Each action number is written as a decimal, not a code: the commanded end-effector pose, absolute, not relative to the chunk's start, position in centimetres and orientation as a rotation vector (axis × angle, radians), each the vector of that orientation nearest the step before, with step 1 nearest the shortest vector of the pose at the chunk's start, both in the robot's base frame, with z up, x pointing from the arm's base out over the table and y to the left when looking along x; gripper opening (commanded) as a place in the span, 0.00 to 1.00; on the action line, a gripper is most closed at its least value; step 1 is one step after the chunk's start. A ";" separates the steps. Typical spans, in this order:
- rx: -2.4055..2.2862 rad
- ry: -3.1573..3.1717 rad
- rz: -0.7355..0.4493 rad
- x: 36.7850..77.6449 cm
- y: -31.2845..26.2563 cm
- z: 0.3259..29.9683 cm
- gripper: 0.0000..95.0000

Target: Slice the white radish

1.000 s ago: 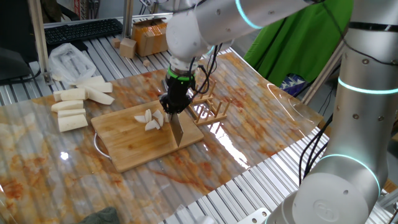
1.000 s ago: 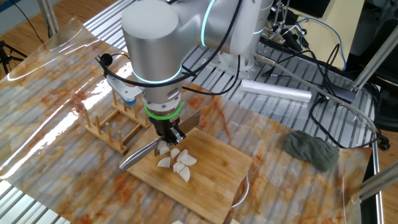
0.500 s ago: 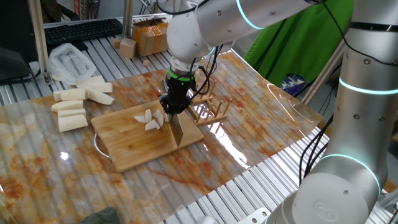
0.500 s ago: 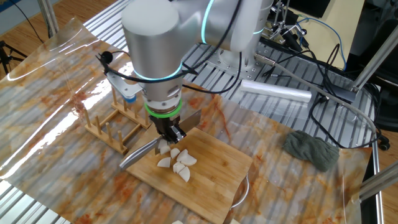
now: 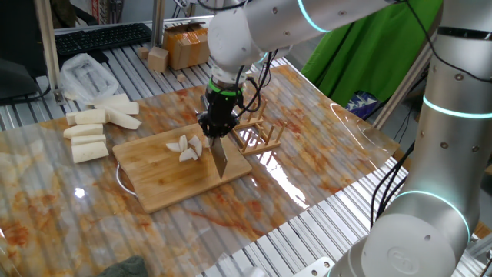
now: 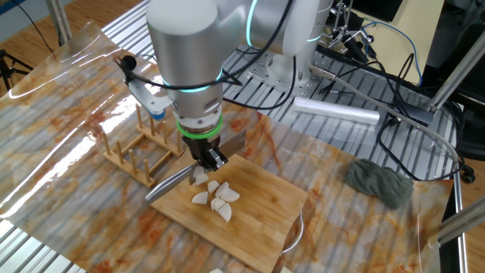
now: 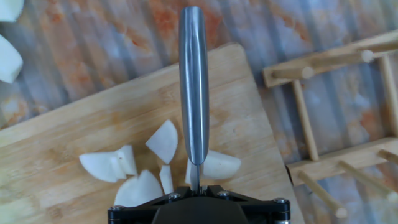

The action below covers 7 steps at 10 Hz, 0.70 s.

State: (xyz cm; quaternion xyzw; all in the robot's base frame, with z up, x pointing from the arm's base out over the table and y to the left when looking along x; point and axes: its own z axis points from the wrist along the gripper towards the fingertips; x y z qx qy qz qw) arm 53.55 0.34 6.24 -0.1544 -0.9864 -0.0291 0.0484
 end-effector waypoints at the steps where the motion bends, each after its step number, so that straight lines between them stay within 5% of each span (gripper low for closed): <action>1: -0.468 -2.994 -0.082 53.3 0.2 7.3 0.00; 7: -0.449 -2.991 -0.087 53.3 -1.3 7.8 0.00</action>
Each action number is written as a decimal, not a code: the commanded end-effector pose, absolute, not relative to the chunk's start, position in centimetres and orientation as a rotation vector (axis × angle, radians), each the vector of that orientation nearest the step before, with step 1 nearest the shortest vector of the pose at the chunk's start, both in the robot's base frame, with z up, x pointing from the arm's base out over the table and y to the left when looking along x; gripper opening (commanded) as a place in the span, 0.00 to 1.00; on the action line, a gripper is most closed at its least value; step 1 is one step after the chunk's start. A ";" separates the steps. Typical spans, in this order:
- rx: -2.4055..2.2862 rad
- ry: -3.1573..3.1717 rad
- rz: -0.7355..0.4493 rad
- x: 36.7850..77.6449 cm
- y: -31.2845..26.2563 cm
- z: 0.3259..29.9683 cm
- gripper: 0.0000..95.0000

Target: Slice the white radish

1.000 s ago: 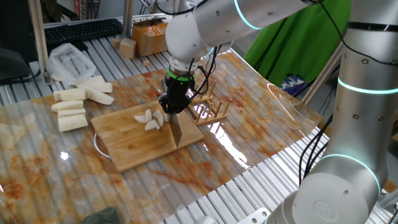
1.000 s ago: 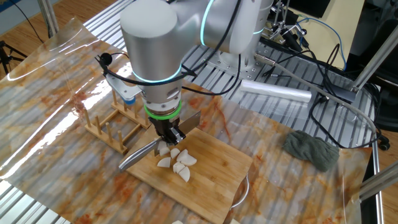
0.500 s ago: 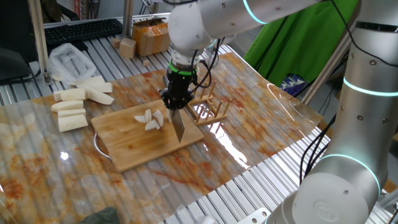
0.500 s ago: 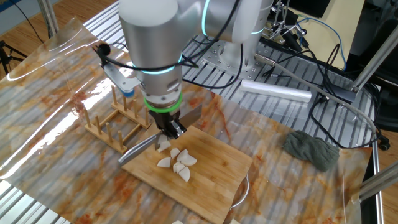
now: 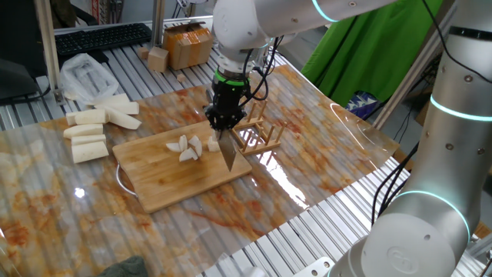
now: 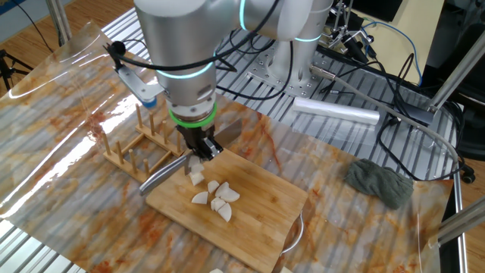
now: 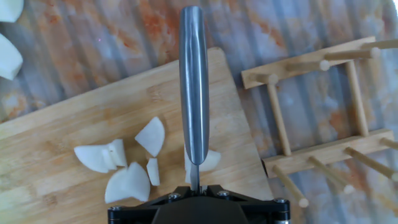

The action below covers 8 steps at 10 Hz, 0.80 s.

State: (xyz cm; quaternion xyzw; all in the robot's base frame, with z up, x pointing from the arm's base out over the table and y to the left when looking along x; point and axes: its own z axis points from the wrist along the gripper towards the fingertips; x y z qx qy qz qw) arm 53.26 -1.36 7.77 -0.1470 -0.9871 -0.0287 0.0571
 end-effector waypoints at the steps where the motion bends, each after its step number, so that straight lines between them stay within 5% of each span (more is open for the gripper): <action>1: -0.447 -2.991 -0.088 53.3 -1.3 7.7 0.00; 8: -0.453 -2.999 -0.109 53.1 -0.8 5.6 0.00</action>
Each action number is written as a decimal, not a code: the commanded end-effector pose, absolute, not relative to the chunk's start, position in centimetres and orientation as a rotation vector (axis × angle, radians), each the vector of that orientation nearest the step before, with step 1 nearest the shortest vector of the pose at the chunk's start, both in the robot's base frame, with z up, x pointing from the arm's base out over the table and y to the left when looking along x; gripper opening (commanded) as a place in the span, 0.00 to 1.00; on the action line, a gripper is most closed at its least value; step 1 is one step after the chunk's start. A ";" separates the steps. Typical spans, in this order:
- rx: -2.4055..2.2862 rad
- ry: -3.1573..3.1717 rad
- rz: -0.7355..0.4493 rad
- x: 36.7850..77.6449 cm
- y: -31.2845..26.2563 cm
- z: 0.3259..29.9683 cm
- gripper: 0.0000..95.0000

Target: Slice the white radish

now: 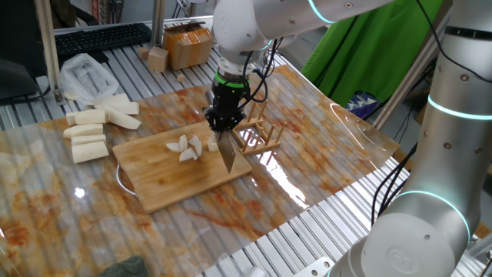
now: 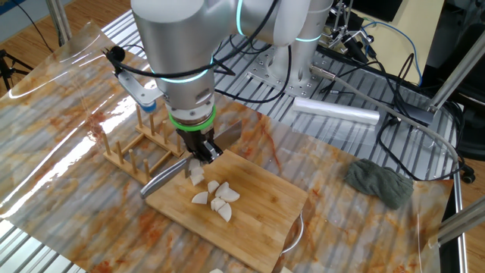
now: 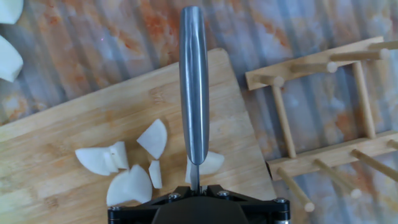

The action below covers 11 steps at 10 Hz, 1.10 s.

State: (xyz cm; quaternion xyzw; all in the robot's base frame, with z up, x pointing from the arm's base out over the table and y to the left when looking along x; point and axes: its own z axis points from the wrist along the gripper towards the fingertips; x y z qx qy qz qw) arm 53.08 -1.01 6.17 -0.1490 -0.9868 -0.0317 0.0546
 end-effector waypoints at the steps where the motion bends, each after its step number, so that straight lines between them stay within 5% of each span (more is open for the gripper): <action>1: -0.447 -3.004 -0.107 53.1 -0.7 4.6 0.00; 11: -0.423 -3.007 -0.086 52.9 -0.8 6.0 0.00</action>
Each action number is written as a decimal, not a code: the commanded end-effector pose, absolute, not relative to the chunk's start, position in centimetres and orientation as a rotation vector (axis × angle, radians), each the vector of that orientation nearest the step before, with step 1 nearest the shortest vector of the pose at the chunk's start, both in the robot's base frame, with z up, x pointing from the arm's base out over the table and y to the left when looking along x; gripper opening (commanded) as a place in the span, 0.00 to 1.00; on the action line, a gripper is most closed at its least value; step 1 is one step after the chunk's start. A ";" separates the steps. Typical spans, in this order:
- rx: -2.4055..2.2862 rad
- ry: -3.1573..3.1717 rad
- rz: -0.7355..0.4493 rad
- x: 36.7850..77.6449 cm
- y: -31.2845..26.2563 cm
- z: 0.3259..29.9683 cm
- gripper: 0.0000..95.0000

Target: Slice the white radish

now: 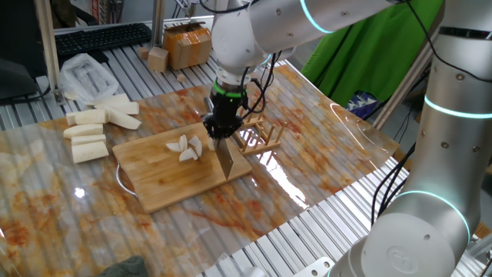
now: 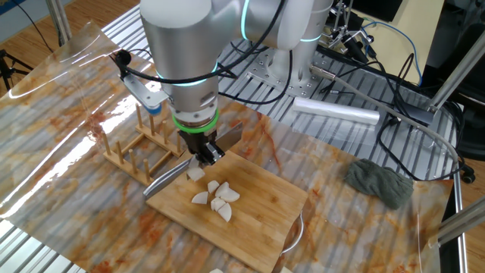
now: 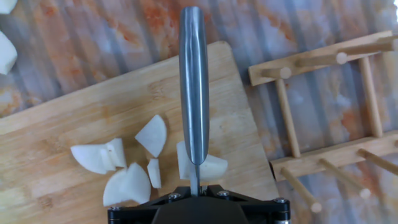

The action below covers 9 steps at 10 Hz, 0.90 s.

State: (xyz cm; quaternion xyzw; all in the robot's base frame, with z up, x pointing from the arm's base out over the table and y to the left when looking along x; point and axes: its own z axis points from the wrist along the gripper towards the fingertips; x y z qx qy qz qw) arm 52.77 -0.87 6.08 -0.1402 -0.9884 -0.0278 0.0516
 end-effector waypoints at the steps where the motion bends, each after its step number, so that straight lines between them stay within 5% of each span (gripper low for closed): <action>1: -0.410 -3.010 -0.095 53.0 -0.8 5.6 0.00; 4: -0.393 -3.047 -0.107 53.3 -0.4 2.1 0.00; 9: -0.424 -3.015 -0.089 53.2 0.2 4.1 0.00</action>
